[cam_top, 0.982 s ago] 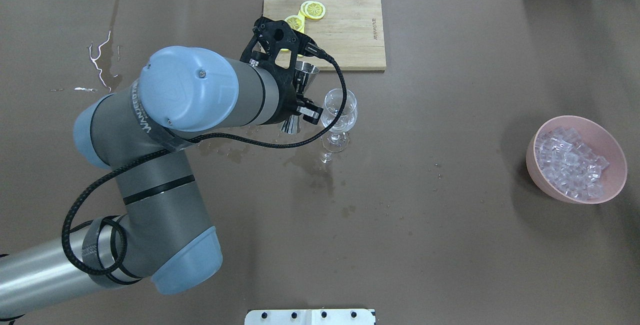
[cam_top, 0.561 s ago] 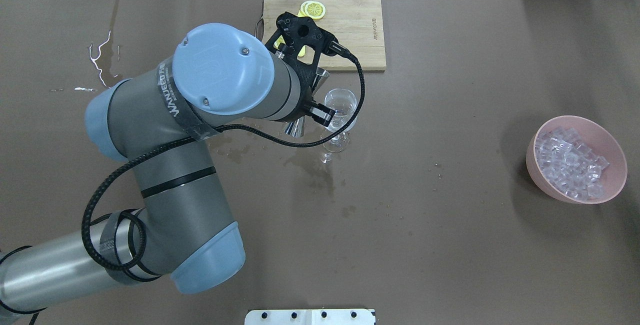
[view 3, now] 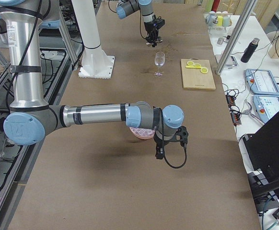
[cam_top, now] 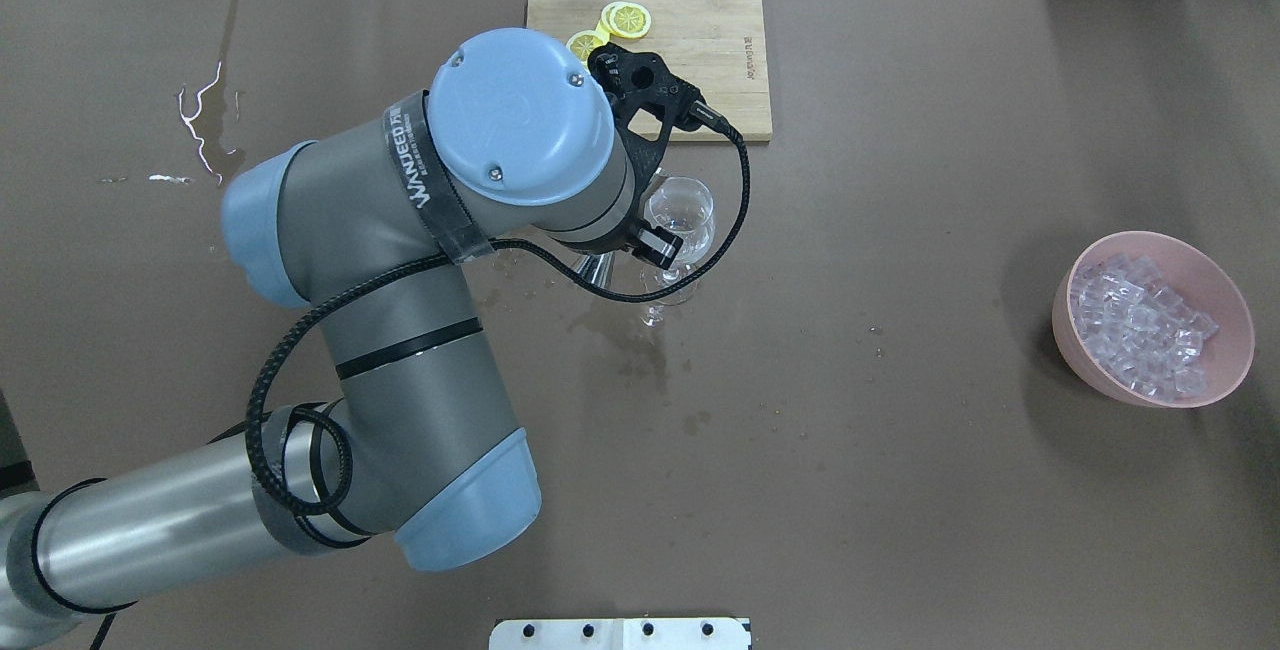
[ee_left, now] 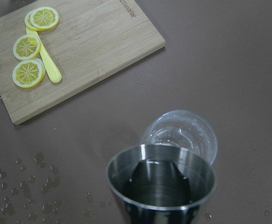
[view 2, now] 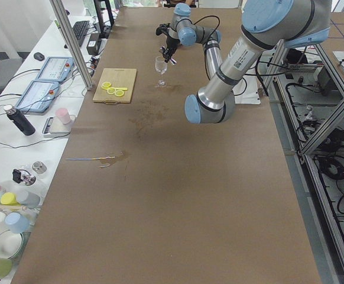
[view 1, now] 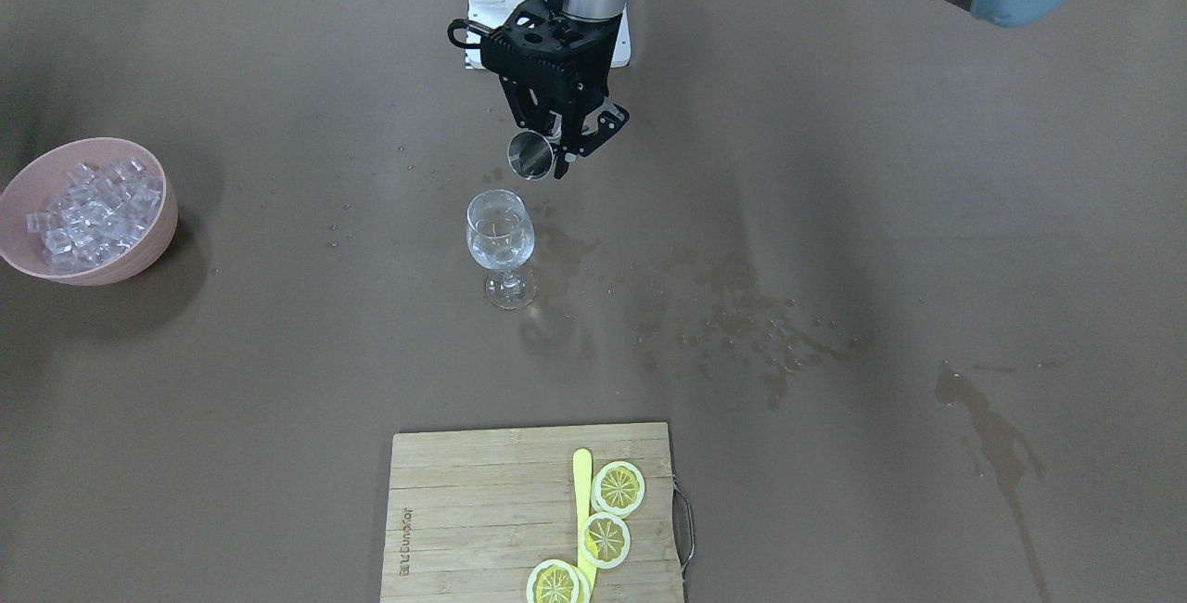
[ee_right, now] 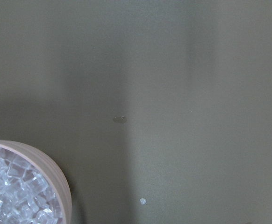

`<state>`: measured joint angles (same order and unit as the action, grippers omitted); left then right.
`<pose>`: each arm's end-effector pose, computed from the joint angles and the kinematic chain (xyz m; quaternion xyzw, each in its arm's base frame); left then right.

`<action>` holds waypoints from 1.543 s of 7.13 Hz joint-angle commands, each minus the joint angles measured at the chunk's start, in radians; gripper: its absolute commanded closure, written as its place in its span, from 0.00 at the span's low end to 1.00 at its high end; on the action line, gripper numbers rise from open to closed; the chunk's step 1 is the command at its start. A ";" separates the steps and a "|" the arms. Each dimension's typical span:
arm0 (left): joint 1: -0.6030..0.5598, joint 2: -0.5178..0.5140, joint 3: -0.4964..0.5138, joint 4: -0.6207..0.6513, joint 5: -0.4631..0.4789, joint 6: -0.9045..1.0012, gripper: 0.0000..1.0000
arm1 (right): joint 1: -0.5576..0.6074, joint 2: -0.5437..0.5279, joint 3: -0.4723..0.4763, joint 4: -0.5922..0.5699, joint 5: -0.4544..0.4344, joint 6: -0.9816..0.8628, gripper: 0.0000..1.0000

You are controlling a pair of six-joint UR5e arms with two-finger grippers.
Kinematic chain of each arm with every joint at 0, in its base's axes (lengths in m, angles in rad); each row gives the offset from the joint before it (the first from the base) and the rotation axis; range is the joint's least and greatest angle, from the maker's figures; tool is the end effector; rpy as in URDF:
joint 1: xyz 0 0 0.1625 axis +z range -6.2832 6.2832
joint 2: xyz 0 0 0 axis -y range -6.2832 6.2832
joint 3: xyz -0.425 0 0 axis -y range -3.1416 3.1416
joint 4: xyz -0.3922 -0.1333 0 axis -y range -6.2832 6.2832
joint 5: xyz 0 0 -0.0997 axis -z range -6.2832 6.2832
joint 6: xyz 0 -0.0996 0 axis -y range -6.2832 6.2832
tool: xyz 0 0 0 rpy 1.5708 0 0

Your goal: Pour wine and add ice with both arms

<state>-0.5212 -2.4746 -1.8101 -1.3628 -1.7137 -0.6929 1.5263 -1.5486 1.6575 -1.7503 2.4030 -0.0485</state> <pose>0.4915 -0.4195 0.0469 0.2407 0.3850 0.1896 0.8706 0.0376 -0.4962 0.6187 -0.0315 -0.4040 -0.0282 0.9138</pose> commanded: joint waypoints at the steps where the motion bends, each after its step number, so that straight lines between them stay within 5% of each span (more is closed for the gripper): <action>1: 0.001 -0.067 0.035 0.106 -0.004 0.010 1.00 | 0.000 0.004 0.001 0.002 -0.002 0.001 0.00; 5: 0.004 -0.211 0.155 0.295 -0.004 0.056 1.00 | 0.000 0.004 0.008 0.002 -0.004 -0.001 0.00; 11: 0.007 -0.263 0.169 0.513 0.008 0.179 1.00 | 0.000 0.002 0.031 0.000 -0.004 0.001 0.00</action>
<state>-0.5149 -2.7227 -1.6473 -0.8931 -1.7097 -0.5330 1.5263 -1.5456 1.6828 -1.7502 2.3992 -0.0488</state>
